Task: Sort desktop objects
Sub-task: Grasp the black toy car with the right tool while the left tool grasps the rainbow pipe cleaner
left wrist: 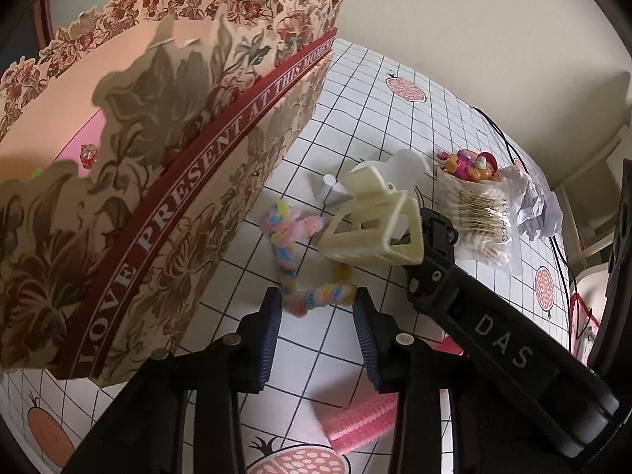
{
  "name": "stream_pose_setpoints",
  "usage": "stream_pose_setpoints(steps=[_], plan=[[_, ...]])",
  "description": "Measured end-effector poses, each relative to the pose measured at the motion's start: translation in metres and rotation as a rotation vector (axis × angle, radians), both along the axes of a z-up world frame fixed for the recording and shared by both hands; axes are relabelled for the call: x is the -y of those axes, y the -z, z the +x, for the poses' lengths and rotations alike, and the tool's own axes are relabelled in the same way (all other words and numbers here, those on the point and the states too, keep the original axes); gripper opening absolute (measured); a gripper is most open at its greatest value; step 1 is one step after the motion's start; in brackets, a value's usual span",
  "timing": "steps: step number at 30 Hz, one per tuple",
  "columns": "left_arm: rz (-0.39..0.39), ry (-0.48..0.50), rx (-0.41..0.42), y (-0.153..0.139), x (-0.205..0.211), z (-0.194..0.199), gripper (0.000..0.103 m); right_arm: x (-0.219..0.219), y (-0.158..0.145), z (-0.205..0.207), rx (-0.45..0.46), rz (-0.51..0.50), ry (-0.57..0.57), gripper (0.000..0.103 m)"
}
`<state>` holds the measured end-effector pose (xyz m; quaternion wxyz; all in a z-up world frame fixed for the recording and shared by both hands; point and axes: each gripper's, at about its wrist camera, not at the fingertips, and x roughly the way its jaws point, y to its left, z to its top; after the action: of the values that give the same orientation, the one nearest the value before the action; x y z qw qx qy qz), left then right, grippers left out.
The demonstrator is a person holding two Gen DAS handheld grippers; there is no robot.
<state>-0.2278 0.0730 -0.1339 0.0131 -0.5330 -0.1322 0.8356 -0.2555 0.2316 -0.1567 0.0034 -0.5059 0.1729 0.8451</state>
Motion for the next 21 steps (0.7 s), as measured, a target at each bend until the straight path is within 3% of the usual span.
stream_pose_setpoints(steps=[5,21], plan=[[0.001,-0.008,0.006,0.0010,0.0030,-0.0005,0.038,-0.0004,0.0001,-0.0011,-0.002,0.016,0.004,0.045],[0.009,-0.018,0.004,-0.0001,0.0064,-0.0012,0.034,-0.0033,-0.0045,0.0013,-0.014,-0.032,-0.005,0.038]])
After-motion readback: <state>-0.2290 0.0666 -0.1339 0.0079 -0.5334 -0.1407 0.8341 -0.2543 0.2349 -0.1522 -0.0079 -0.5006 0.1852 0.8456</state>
